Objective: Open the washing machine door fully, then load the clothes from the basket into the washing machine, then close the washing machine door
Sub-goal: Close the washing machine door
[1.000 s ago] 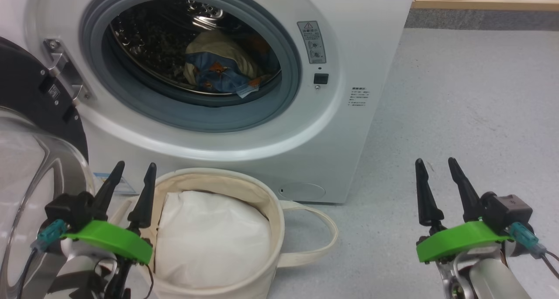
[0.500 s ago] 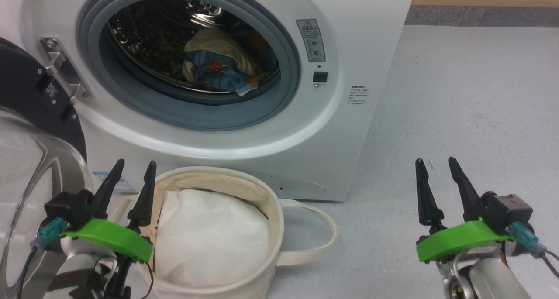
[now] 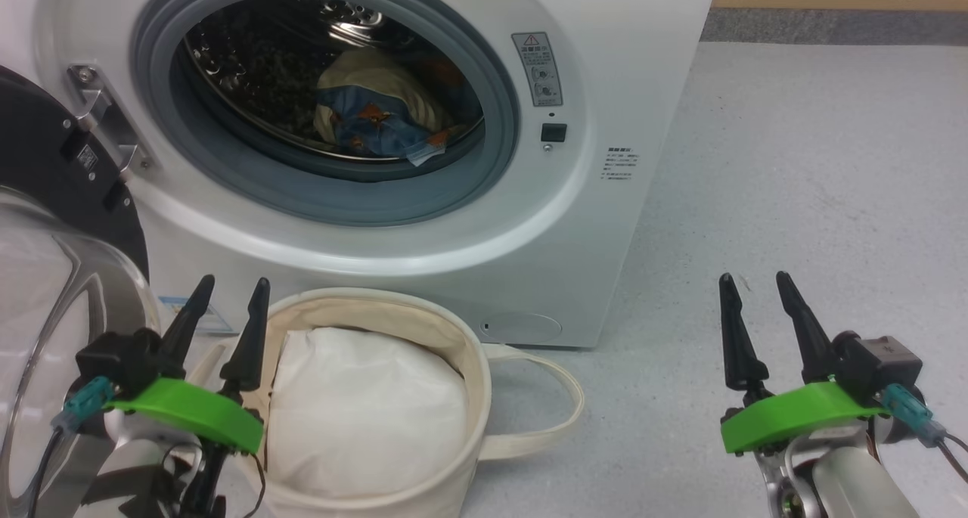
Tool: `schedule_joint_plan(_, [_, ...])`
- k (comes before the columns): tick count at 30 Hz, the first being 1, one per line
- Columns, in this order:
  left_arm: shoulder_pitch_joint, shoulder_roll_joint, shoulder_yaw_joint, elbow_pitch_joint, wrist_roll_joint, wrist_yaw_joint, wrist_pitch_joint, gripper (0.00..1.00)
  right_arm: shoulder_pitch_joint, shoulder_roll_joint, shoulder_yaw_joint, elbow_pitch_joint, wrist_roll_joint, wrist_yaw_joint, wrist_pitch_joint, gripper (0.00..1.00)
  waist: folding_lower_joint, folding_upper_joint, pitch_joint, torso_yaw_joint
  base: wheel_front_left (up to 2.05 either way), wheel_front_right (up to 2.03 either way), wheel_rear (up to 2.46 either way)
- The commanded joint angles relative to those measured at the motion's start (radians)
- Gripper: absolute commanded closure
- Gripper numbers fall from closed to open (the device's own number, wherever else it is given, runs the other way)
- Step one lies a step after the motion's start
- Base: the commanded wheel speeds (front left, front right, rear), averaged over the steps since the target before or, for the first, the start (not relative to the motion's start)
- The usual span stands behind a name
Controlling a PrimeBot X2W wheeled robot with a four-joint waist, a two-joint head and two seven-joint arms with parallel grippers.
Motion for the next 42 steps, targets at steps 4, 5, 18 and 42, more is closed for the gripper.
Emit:
schedule_joint_plan(4, [-0.057, 0.029, 0.041, -0.027, -0.005, 0.002, -0.012, 0.0, -0.028, 0.0, 0.017, -0.031, -0.003, 0.0, -0.008, 0.0, -0.0001, -0.0001, 0.002, 0.0, 0.0, 0.0, 0.0])
schedule_joint_plan(5, [-0.057, 0.029, 0.041, -0.027, -0.005, 0.002, -0.012, 0.0, -0.029, 0.0, 0.018, -0.031, -0.002, 0.0, -0.008, 0.0, -0.0001, -0.0001, 0.002, 0.0, 0.0, 0.0, 0.0])
schedule_joint_plan(18, [-0.064, 0.027, 0.051, -0.018, -0.01, 0.002, -0.012, 0.0, -0.037, 0.001, 0.021, -0.027, 0.0, 0.0, -0.008, 0.0, -0.0001, -0.0001, 0.007, -0.002, -0.17, 0.18, -0.01])
schedule_joint_plan(42, [-0.058, 0.021, 0.04, -0.011, -0.006, 0.002, -0.012, 0.0, -0.036, -0.002, 0.033, -0.02, 0.006, 0.0, -0.008, 0.0, -0.0001, -0.0001, -0.003, 0.012, -1.57, 1.64, -0.07])
